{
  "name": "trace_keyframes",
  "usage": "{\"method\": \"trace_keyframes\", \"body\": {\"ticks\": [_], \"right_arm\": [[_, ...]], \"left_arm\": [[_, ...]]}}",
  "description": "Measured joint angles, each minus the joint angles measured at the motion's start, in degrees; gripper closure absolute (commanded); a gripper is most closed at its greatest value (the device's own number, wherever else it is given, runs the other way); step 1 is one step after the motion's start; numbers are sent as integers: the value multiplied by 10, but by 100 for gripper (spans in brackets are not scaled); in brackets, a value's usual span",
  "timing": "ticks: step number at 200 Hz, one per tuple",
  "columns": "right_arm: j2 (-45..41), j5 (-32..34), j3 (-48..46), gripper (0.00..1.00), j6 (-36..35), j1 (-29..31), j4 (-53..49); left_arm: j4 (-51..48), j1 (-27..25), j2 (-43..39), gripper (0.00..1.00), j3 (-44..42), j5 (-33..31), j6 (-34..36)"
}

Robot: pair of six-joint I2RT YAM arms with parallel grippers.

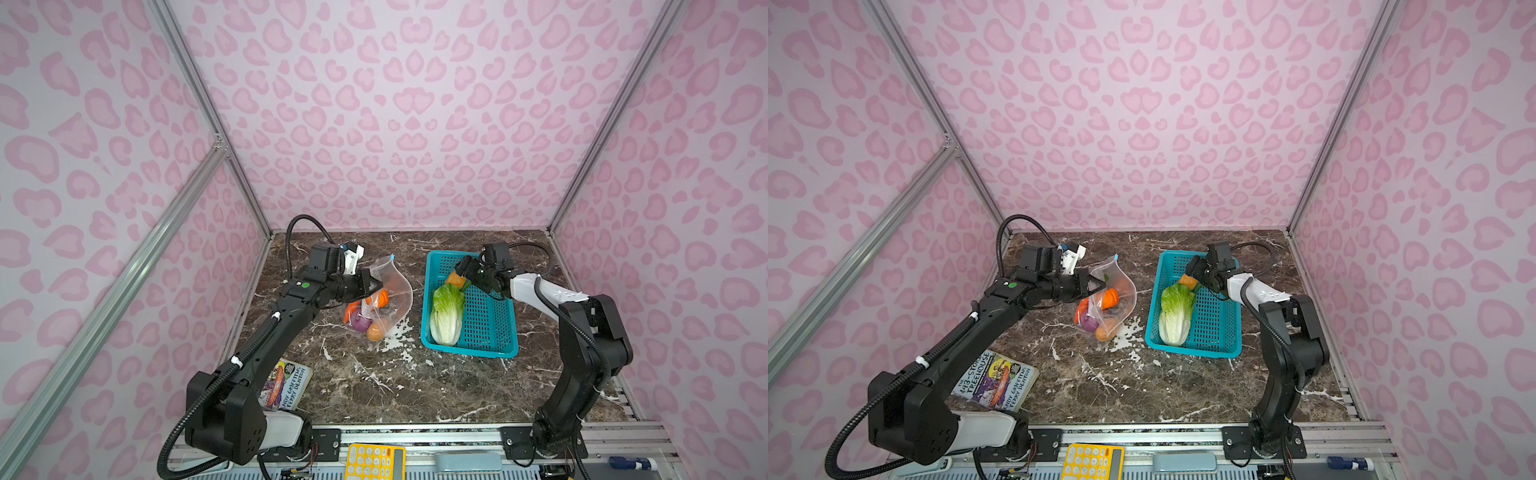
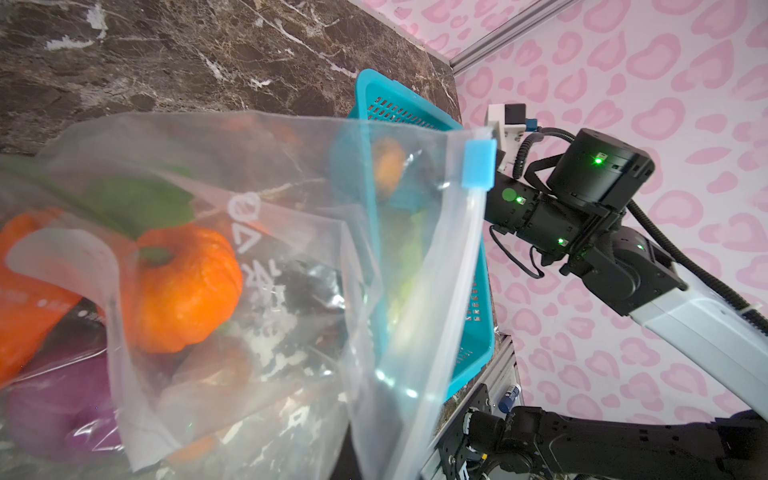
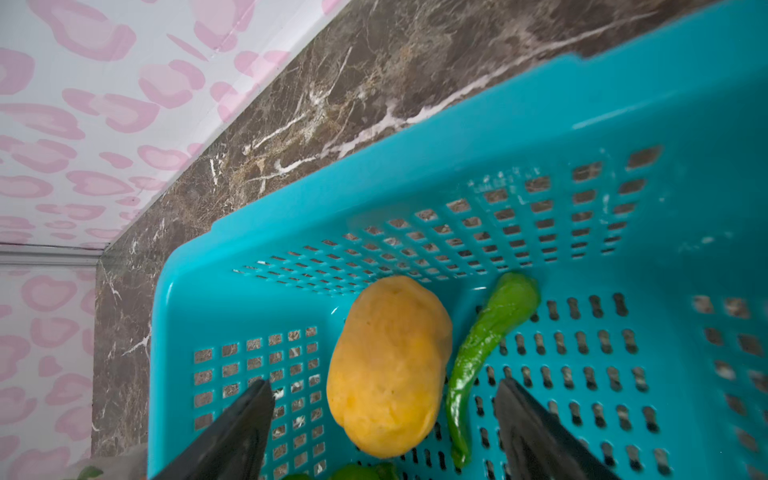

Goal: Place the food in the zip-top bag and seal the zipper
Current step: 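Move the right gripper back over the yellow potato in the basket, then lower the right gripper onto the yellow potato and grasp it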

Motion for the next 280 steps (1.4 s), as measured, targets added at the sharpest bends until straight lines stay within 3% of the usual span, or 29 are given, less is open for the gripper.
{"method": "trace_keyframes", "body": {"ticks": [62,147,187,224,280], "right_arm": [[63,-3,49,16,2,16,-12],[127,43,115,20,-24,37,-60],[132,48,120,33,-28,37,-61],[126,55,116,58,-28,36,-69],[85,57,92,67,-28,25,-78]], "left_arm": [[0,0,0,97,0,1,0],[0,0,0,97,0,5,0],[0,0,0,97,0,5,0],[0,0,0,97,0,5,0],[0,0,0,97,0,5,0]]}}
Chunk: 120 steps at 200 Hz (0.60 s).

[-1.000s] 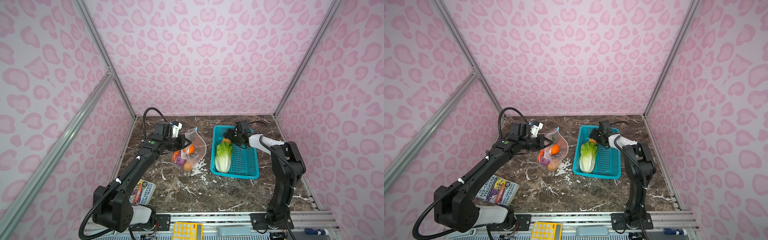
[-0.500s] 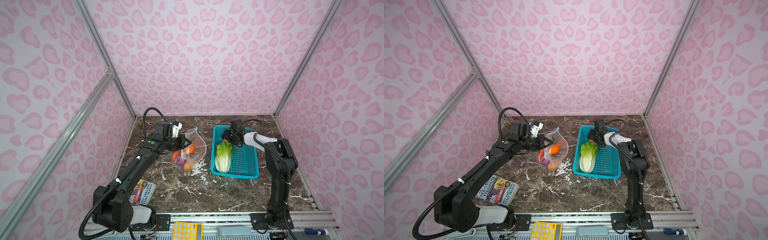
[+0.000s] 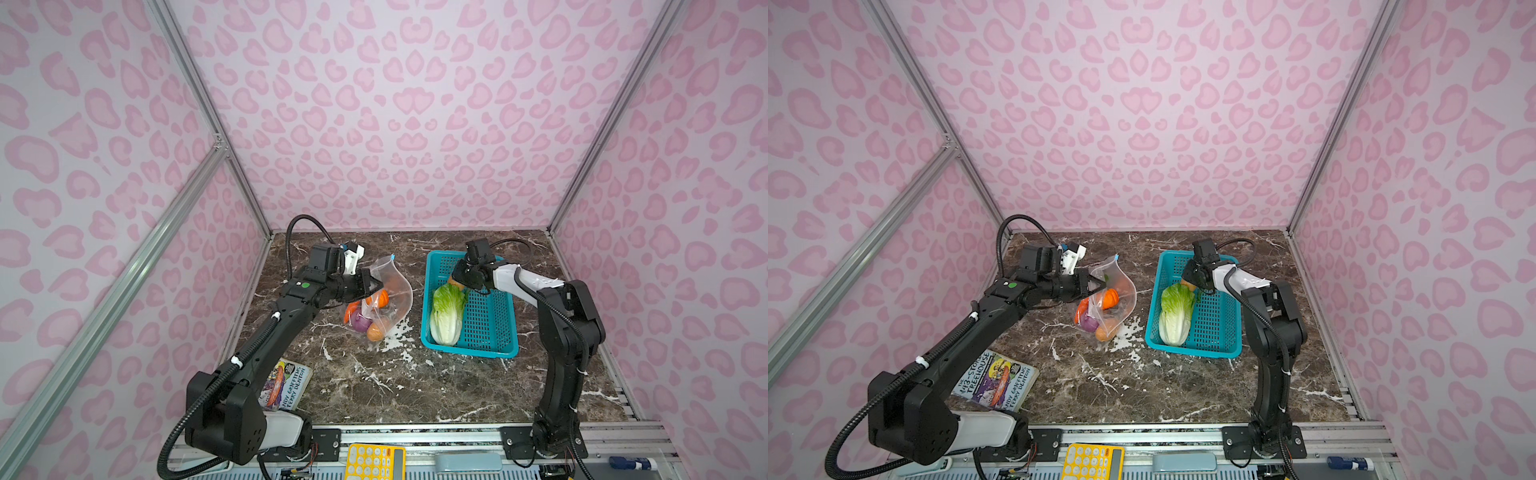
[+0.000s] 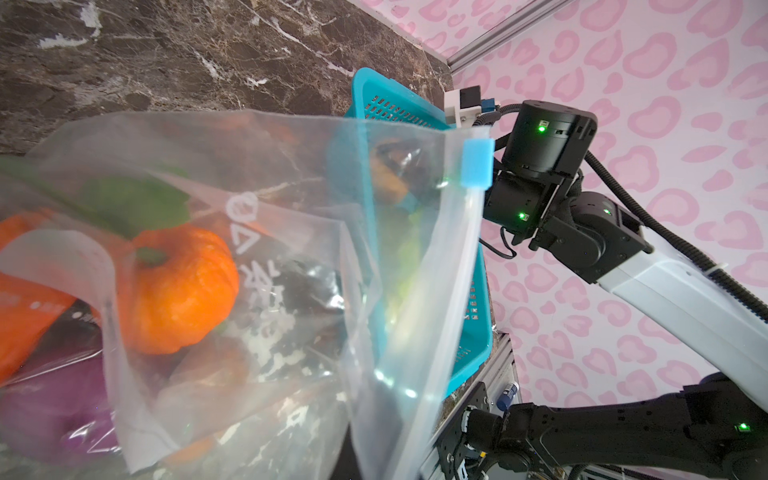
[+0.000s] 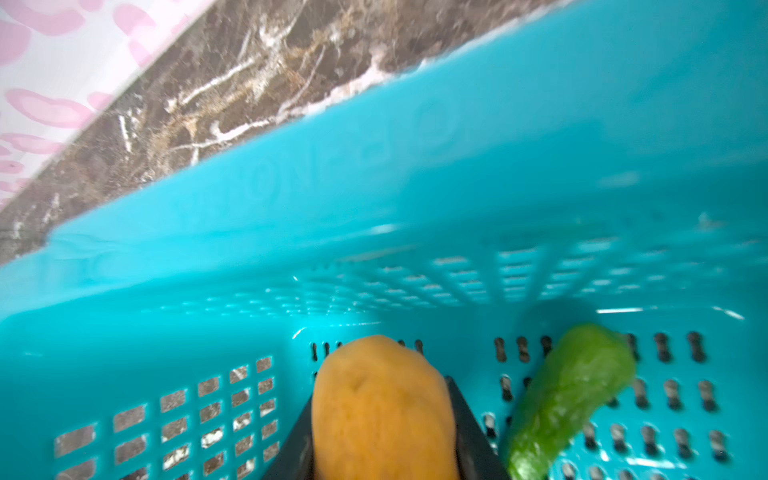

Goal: Place the food in the zip-top bag and seal the zipper
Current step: 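Lower the right gripper onto the yellow potato and grasp it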

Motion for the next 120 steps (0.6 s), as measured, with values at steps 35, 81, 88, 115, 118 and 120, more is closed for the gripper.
{"method": "trace_keyframes", "body": {"ticks": [35,81,88,115,118,120], "right_arm": [[-27,-3,-17,68,0,-12,5],[-45,-14,-25,69,-8,-29,7],[-48,-15,-25,70,-13,-31,5],[-73,-16,-25,70,-33,-35,-5],[-78,-16,-25,70,-36,-35,-6],[-80,-16,-25,70,-37,-35,-6]], "left_arm": [[0,0,-2,97,0,0,0],[0,0,-3,97,0,0,0],[0,0,-3,97,0,0,0],[0,0,-4,97,0,0,0],[0,0,-4,97,0,0,0],[0,0,-4,97,0,0,0]]}}
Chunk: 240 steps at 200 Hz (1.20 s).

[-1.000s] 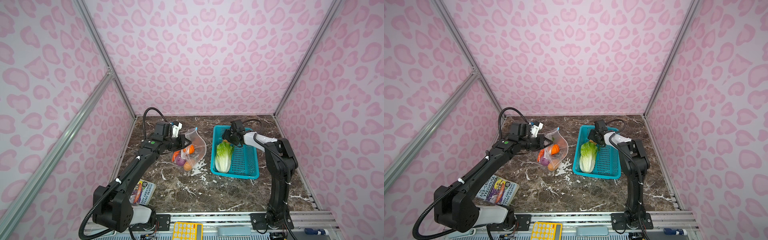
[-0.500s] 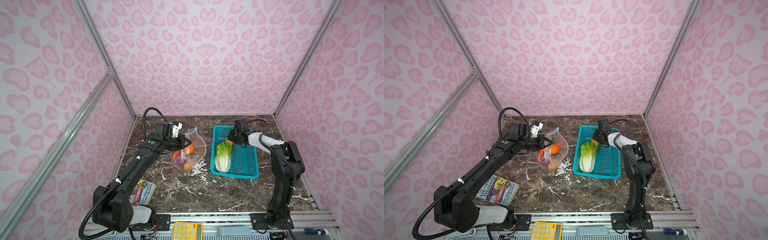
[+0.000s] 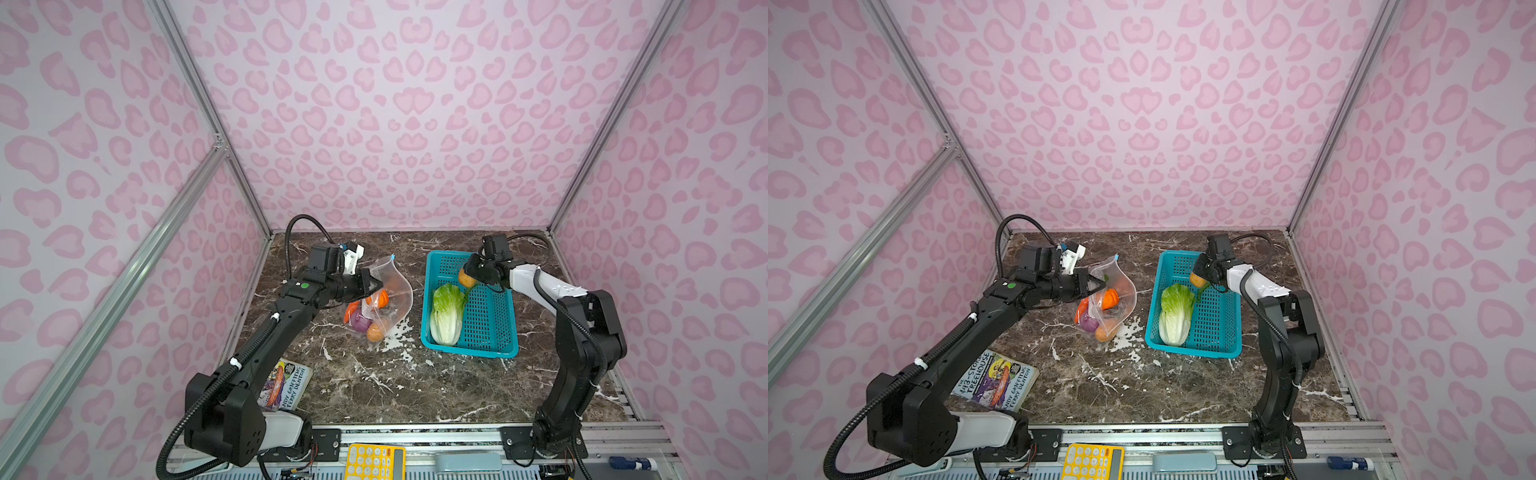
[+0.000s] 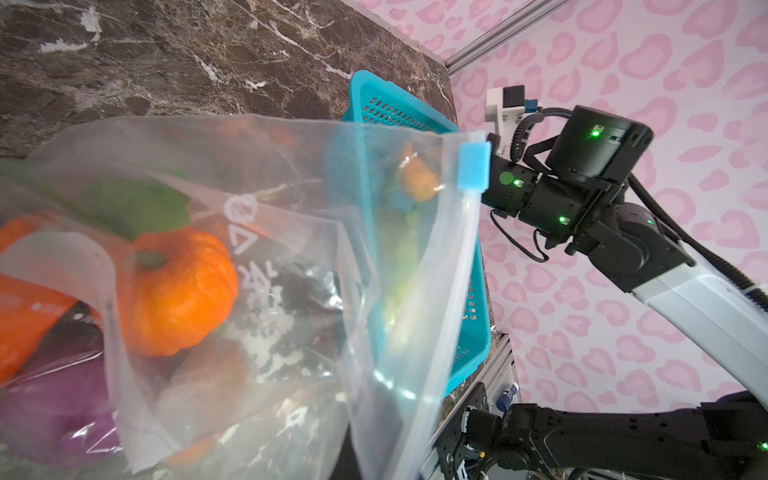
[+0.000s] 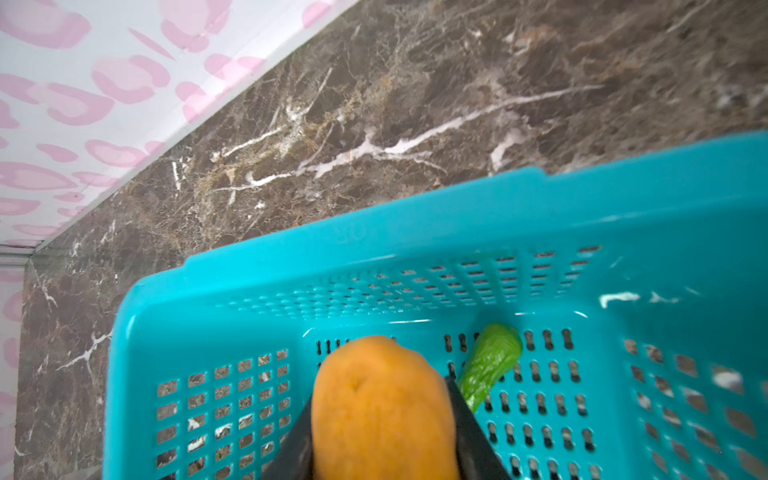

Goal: Place the food in the zip-top bag and seal the zipper
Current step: 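Lower the right gripper onto the yellow potato and grasp it, then carry the yellow potato over the open bag with the right gripper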

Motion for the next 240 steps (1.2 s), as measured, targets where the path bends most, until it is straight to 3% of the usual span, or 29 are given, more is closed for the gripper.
{"method": "trace_keyframes", "body": {"ticks": [61,141,189,240], "right_arm": [[-112,-35,-28,73,-54,24,-4],[-227,-68,-32,73,-116,205,-2],[-182,-80,-16,73,-135,293,18],[-96,-66,42,73,-143,323,11]], "left_arm": [[0,0,0,97,0,0,0],[0,0,0,97,0,0,-2],[2,0,3,97,-1,1,-5],[3,0,3,97,-2,0,-9]]}}
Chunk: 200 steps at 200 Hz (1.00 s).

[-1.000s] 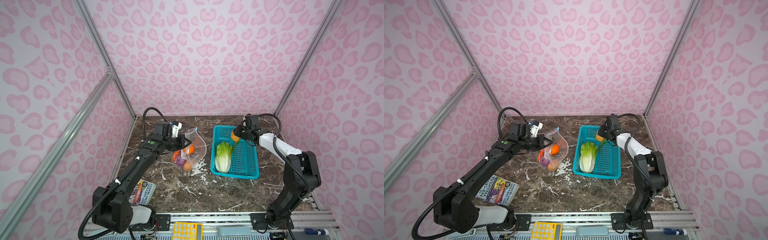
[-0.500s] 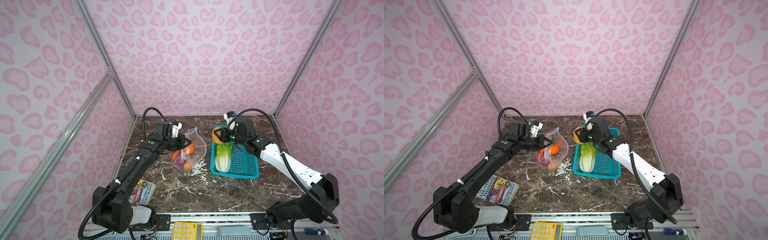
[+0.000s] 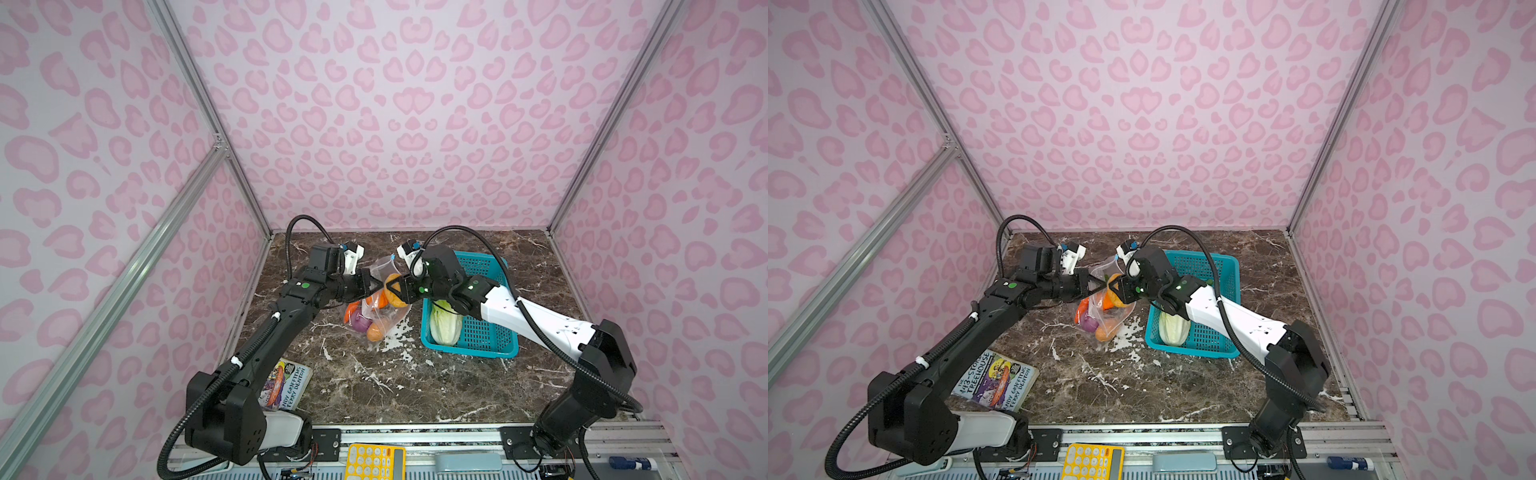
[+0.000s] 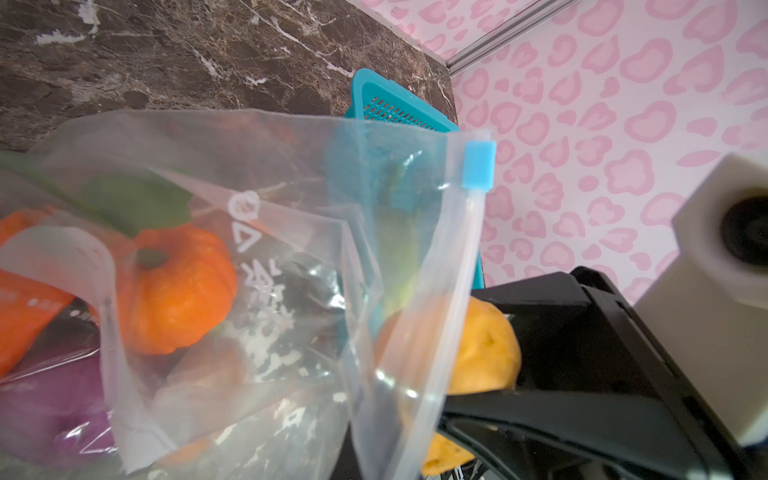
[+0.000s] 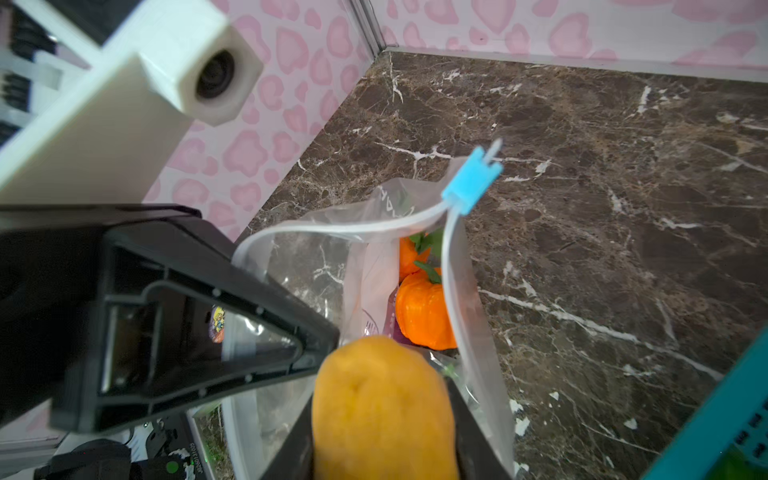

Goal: Place the food in the zip-top bag and seal the zipper
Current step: 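Carry the yellow potato over the open bag with the right gripper, then lower the potato into the bag and open the right gripper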

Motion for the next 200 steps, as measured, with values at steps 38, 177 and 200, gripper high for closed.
{"method": "trace_keyframes", "body": {"ticks": [38,177,200], "right_arm": [[52,81,32,72,-2,26,-16],[-7,167,-3,26,4,47,-26],[-53,166,-43,26,15,35,2]], "left_arm": [[0,0,0,97,0,1,0],[4,0,0,97,0,0,0],[3,-1,0,97,0,1,0]]}}
